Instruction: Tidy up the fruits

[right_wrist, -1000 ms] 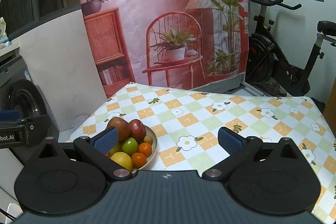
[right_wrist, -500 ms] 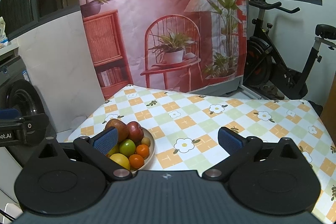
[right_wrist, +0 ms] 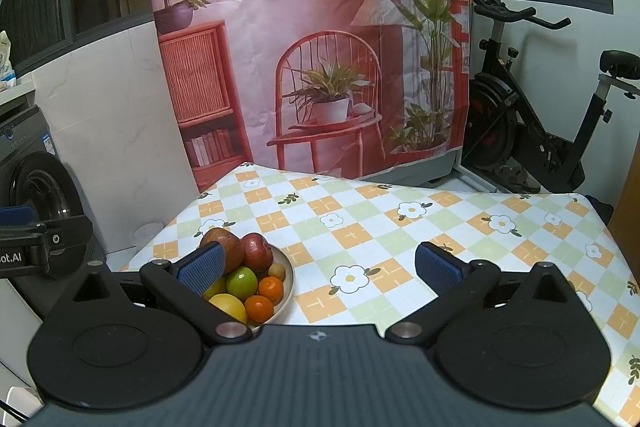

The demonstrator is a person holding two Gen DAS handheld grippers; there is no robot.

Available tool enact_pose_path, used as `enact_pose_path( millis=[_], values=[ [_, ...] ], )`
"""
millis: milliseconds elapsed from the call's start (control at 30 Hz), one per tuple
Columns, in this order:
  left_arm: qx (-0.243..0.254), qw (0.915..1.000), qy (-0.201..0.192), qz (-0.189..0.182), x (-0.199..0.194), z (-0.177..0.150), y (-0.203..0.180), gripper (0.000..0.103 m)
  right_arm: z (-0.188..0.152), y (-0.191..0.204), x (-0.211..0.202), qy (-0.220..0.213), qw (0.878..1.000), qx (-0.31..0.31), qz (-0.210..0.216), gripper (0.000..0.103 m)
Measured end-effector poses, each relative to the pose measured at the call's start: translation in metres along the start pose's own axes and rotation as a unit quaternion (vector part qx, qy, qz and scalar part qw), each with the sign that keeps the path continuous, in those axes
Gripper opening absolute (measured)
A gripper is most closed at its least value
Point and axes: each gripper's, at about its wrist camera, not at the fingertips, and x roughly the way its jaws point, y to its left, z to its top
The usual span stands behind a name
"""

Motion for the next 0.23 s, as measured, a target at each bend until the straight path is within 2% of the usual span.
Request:
enact_pose_path(
  millis=[233],
  values=[
    [-0.002, 1.0000, -0.005, 0.002, -0.0035, 0.0009, -0.0008, 0.094, 0.0007, -0.0003, -0.0006, 0.000, 1.000, 0.000, 0.000, 0.103]
  ],
)
